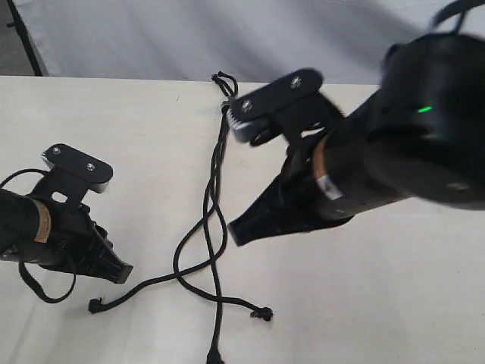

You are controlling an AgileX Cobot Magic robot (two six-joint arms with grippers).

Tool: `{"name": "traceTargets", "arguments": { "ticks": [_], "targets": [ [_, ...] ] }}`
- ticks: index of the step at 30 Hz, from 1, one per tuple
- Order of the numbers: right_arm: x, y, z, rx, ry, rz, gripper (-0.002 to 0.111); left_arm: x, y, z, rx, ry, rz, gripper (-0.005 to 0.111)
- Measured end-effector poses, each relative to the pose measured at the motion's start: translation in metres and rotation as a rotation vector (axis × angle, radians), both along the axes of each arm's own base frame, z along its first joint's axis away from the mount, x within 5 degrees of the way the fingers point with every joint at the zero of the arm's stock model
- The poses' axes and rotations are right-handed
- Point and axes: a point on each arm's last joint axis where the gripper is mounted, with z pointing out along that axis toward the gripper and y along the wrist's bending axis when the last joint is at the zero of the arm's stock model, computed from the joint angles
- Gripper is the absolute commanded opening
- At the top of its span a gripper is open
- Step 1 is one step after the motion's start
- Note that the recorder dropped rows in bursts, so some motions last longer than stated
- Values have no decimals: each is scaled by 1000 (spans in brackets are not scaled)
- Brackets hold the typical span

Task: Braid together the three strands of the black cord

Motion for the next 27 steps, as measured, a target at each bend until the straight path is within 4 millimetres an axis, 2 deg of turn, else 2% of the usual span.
{"name": "traceTargets", "arguments": {
  "ticks": [3,6,12,16,27],
  "targets": [
    [-26,-29,40,132,-136,18,0,-21,4,25,-118,-203,-43,1],
    [-50,-54,57,229,-234,40,0,-43,9,46,-229,-394,-78,1],
    [-79,-86,79,351,-348,44,0,-72,19,78,-321,-612,-95,1],
    [-93,-100,91,413,-407,44,0,-82,23,93,-358,-705,-98,1],
    [-120,-130,109,527,-516,42,0,-98,30,106,-396,-811,-102,1]
  ]
}}
